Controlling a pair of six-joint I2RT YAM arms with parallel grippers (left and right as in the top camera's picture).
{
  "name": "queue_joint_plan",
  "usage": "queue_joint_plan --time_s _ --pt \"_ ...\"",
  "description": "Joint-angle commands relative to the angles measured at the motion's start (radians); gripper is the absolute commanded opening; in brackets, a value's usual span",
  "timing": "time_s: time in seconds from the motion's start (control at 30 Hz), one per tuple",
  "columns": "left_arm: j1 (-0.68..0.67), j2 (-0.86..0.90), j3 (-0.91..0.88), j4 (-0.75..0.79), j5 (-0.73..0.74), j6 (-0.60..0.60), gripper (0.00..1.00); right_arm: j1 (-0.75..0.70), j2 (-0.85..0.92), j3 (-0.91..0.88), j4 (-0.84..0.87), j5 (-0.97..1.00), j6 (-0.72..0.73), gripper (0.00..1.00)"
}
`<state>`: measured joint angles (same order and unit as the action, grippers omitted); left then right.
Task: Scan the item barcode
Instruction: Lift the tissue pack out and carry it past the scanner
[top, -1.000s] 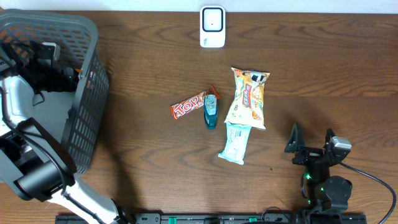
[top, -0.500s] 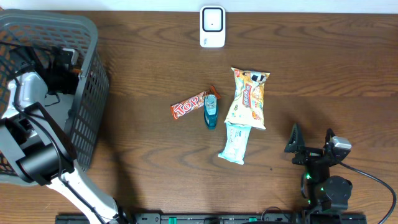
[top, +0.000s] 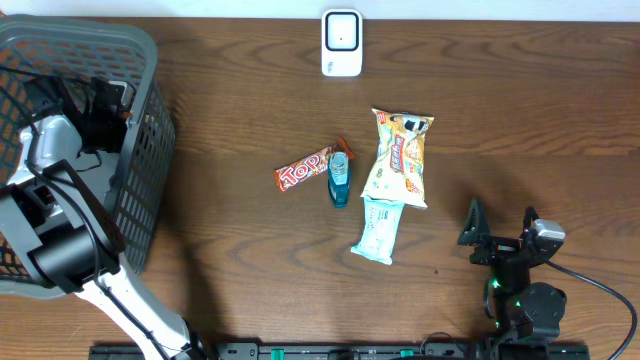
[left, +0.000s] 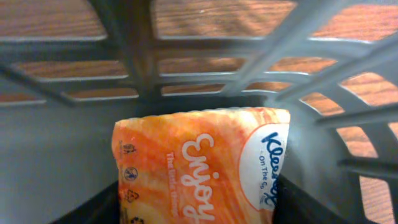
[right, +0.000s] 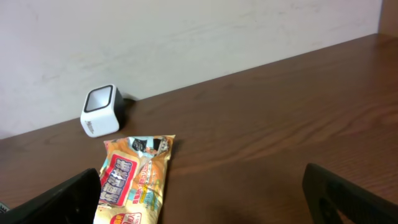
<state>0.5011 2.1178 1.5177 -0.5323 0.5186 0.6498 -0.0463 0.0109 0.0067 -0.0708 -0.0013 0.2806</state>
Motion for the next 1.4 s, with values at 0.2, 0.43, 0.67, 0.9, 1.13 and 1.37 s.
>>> queue_joint_plan --time_s 0.2,0.43,0.67,0.9,1.13,1.37 --pt "0.004 -0.138 -0.003 -0.004 -0.12 -0.097 0.61 0.005 -0.005 -0.001 -0.004 0.01 -0.008 0.99" --pt "0.012 -0.329 -0.003 -0.005 -0.12 -0.208 0.61 0.005 -0.005 -0.001 -0.004 0.01 -0.008 0.99" --pt "0.013 -0.561 -0.003 -0.02 -0.119 -0.351 0.61 0.005 -0.005 -0.001 -0.004 0.01 -0.008 0.99" --pt "-0.008 -0.785 -0.003 -0.058 0.017 -0.485 0.61 0.005 -0.005 -0.001 -0.004 0.01 -0.008 0.99" --pt "-0.176 -0.915 -0.003 -0.074 0.188 -0.579 0.61 0.005 -0.005 -0.001 -0.004 0.01 -0.008 0.99" --pt "-0.528 -0.915 -0.003 -0.072 0.188 -0.592 0.61 0.005 -0.005 -0.001 -0.004 0.01 -0.008 0.99"
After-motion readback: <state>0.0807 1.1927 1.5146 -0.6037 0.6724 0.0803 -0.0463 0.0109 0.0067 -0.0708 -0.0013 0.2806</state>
